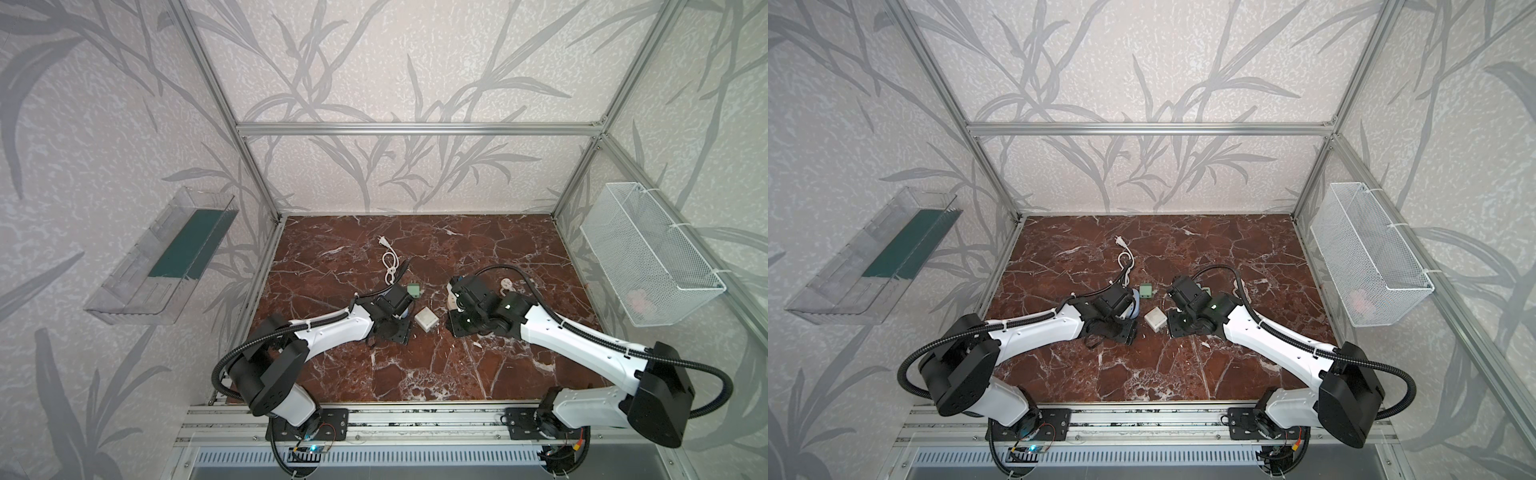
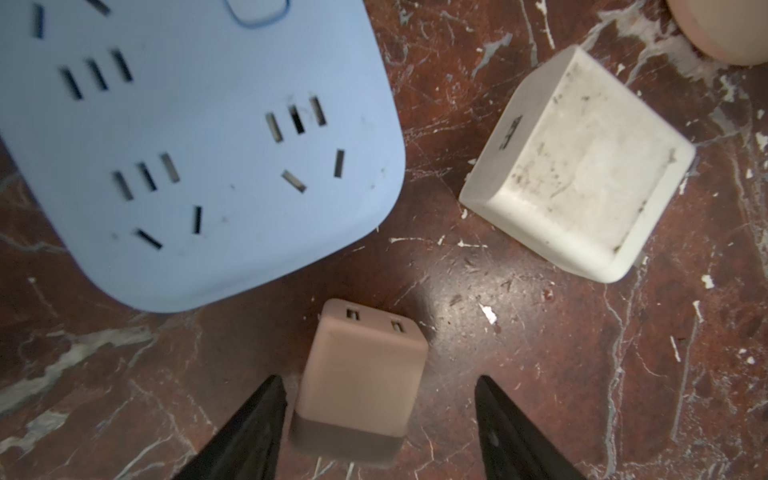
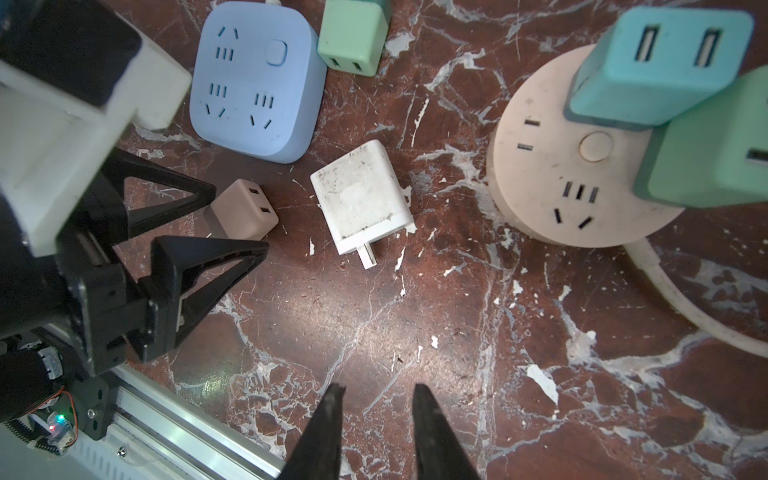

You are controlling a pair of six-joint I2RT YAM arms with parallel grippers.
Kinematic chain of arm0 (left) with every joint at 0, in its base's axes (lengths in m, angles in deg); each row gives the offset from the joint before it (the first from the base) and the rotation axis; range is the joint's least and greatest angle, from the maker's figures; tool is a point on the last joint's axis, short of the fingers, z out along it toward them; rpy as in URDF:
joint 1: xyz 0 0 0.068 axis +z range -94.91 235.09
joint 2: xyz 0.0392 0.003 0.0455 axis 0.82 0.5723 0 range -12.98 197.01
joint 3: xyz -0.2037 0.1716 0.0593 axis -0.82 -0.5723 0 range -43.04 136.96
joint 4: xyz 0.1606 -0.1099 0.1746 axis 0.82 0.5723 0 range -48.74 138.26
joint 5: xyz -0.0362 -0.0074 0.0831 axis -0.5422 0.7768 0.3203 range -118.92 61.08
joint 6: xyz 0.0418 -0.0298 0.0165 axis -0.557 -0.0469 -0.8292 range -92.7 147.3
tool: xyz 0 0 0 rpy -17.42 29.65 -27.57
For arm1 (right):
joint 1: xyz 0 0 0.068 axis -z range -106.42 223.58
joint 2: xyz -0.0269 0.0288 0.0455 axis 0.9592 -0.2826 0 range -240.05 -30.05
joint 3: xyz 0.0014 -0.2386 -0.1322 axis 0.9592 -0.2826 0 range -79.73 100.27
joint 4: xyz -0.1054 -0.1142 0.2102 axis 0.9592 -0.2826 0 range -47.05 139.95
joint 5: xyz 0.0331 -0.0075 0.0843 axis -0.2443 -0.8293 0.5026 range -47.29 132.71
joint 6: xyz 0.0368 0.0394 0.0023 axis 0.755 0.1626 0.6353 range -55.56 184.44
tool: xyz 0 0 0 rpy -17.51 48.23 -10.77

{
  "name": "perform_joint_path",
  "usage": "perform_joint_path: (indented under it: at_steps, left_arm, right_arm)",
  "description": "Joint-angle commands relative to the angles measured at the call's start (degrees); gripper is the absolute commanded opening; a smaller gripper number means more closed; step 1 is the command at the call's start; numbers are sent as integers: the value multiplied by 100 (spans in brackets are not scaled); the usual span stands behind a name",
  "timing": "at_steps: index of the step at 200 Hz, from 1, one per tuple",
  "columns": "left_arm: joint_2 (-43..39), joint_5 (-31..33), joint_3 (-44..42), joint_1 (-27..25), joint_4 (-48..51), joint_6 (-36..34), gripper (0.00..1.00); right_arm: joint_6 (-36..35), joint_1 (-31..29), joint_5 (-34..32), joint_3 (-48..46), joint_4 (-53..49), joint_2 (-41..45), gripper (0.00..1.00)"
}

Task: Insert the plug
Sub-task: 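Lower the left gripper over the pink plug and close on it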

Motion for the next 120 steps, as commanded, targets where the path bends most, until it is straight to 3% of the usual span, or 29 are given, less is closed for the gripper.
perform_joint_path:
  at_steps: [1,120]
  left_arm:
    - [61,192,4,-52,170,-57,69]
    - [314,268,-2,-132,93,25,58]
  right_arm:
    - [16,27,37,22,-14,-8,30]
    - [20,36,-21,24,1,-46,30]
